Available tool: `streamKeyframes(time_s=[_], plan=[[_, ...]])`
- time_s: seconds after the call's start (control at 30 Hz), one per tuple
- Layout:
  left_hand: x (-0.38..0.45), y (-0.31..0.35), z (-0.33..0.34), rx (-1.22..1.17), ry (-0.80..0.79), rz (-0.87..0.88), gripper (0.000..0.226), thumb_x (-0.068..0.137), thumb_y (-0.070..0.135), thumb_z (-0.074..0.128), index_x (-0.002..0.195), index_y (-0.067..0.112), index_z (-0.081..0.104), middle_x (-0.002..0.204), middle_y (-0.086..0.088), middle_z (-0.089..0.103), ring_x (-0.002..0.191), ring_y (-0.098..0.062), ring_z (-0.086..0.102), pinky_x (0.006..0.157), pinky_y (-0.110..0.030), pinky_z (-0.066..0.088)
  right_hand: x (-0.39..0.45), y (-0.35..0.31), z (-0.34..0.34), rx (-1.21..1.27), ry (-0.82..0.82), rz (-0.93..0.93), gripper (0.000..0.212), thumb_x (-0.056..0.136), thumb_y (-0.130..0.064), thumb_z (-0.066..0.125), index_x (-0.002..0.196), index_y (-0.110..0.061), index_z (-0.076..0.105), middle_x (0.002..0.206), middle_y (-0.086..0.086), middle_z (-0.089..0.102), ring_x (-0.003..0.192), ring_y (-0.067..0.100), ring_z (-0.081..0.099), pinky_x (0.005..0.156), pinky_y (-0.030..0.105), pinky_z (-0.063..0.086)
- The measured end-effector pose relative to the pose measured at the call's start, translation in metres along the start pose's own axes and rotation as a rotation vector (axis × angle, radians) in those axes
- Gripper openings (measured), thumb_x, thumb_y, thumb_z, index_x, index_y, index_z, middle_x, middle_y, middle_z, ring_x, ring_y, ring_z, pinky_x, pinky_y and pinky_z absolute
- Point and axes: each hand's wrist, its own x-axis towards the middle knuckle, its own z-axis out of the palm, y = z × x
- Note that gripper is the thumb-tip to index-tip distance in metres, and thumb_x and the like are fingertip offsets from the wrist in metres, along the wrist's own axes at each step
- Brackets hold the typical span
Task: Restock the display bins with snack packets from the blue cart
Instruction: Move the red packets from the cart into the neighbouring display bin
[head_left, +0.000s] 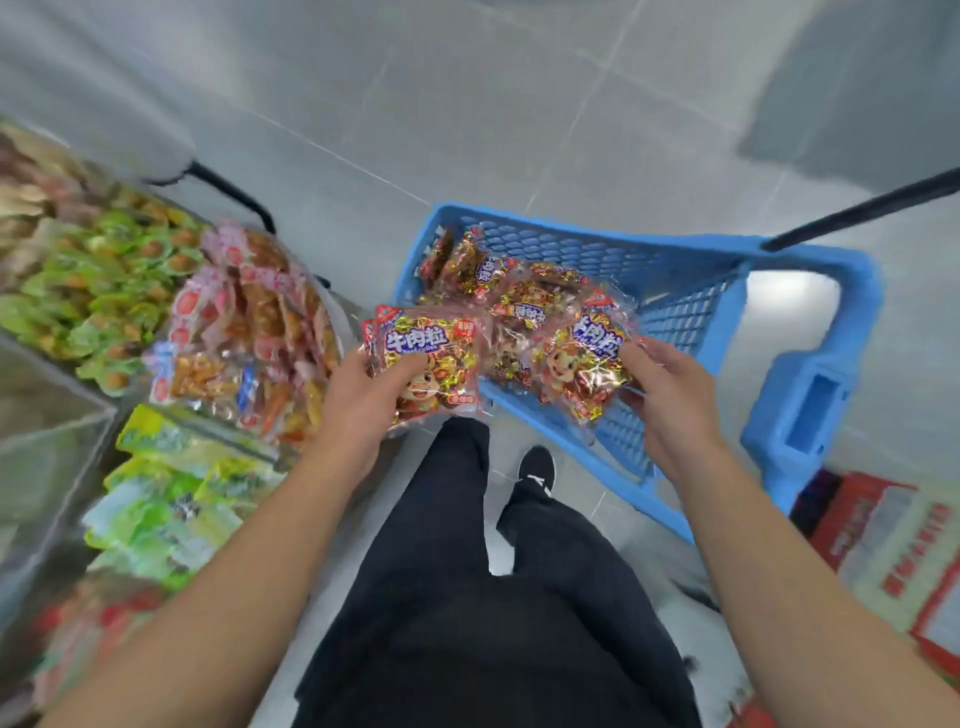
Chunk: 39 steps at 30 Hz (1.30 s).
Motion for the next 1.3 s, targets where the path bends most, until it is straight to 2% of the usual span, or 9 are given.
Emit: streamKeyframes(time_s=[0.13,0.27,0.43,0.57,0.67,0.83,1.0,1.13,1.3], plan=[[-0.078,-0.016,-0.033,-0.186,0.144,-0.005,0.064,0.073,0.036,0.079,0.13,0.017,0.059,0.117,-0.009,0.073,0.103,-0.032,0.072,0.095,-0.059,0.054,-0.051,-0.019,0.0,-0.074,-0.131,-0.074,0.026,0.084,-0.036,0.074,0.104,-0.019,0.073,0.088,-0.007,0.074,0.079,0.011,0.067,0.065,0.029,0.052],[-0.133,-0.044,-0.068,-0.329,0.277,0.019,0.017,0.089,0.021,0.073,0.105,0.023,0.067,0.106,-0.007,0.077,0.1,-0.032,0.073,0.095,-0.059,0.055,-0.102,-0.032,0.019,-0.197,-0.356,-0.191,0.027,0.083,-0.035,0.073,0.105,-0.019,0.076,0.088,-0.006,0.076,0.072,0.011,0.069,0.06,0.026,0.053],[-0.185,-0.075,-0.112,-0.507,0.454,0.062,0.012,0.091,0.019,0.071,0.102,0.018,0.067,0.108,-0.017,0.074,0.103,-0.041,0.07,0.092,-0.062,0.055,-0.151,-0.035,0.063,-0.395,-0.603,-0.382,0.008,0.084,-0.035,0.071,0.085,-0.031,0.077,0.062,-0.012,0.063,0.05,0.008,0.052,0.049,0.021,0.042],[-0.22,-0.102,-0.153,-0.648,0.592,0.104,0.026,0.092,0.02,0.071,0.112,0.007,0.062,0.105,-0.018,0.073,0.092,-0.034,0.072,0.081,-0.05,0.059,-0.188,-0.03,0.109,-0.456,-0.792,-0.437,0.016,0.08,-0.038,0.071,0.091,-0.028,0.078,0.074,-0.003,0.072,0.061,0.009,0.059,0.054,0.021,0.047],[-0.237,-0.116,-0.182,-0.726,0.678,0.169,0.007,0.093,0.017,0.068,0.098,0.013,0.064,0.085,-0.008,0.075,0.073,-0.023,0.072,0.058,-0.034,0.059,-0.21,-0.023,0.145,-0.454,-0.874,-0.447,0.01,0.082,-0.033,0.072,0.088,-0.029,0.079,0.068,-0.005,0.071,0.054,0.005,0.056,0.046,0.018,0.042],[-0.262,-0.141,-0.242,-0.865,0.778,0.193,0.012,0.095,0.019,0.065,0.103,0.01,0.064,0.083,-0.006,0.076,0.073,-0.022,0.073,0.054,-0.033,0.058,-0.257,-0.009,0.212,-0.508,-0.991,-0.528,0.015,0.084,-0.033,0.072,0.093,-0.022,0.077,0.066,-0.009,0.069,0.046,-0.001,0.054,0.041,0.012,0.038],[-0.259,-0.158,-0.305,-0.953,0.842,0.211,0.014,0.092,0.024,0.069,0.097,0.015,0.061,0.083,-0.005,0.075,0.077,-0.026,0.073,0.07,-0.044,0.06,-0.295,-0.001,0.282,-0.622,-1.069,-0.717,0.013,0.092,-0.024,0.067,0.103,-0.02,0.072,0.069,-0.005,0.07,0.055,0.01,0.061,0.048,0.024,0.049],[-0.246,-0.166,-0.365,-1.009,0.825,0.232,0.019,0.088,0.026,0.073,0.097,0.015,0.061,0.084,-0.006,0.076,0.075,-0.024,0.075,0.058,-0.037,0.059,-0.324,0.008,0.344,-0.659,-1.069,-0.788,0.01,0.091,-0.022,0.068,0.101,-0.025,0.071,0.074,-0.012,0.072,0.059,0.003,0.062,0.053,0.017,0.048],[-0.233,-0.169,-0.441,-0.998,0.806,0.2,0.057,0.06,0.049,0.082,0.099,0.015,0.059,0.109,-0.016,0.072,0.102,-0.034,0.069,0.092,-0.056,0.055,-0.352,0.025,0.419,-0.721,-1.067,-0.812,0.011,0.09,-0.024,0.07,0.098,-0.032,0.072,0.086,-0.009,0.073,0.073,0.009,0.066,0.063,0.027,0.055]])
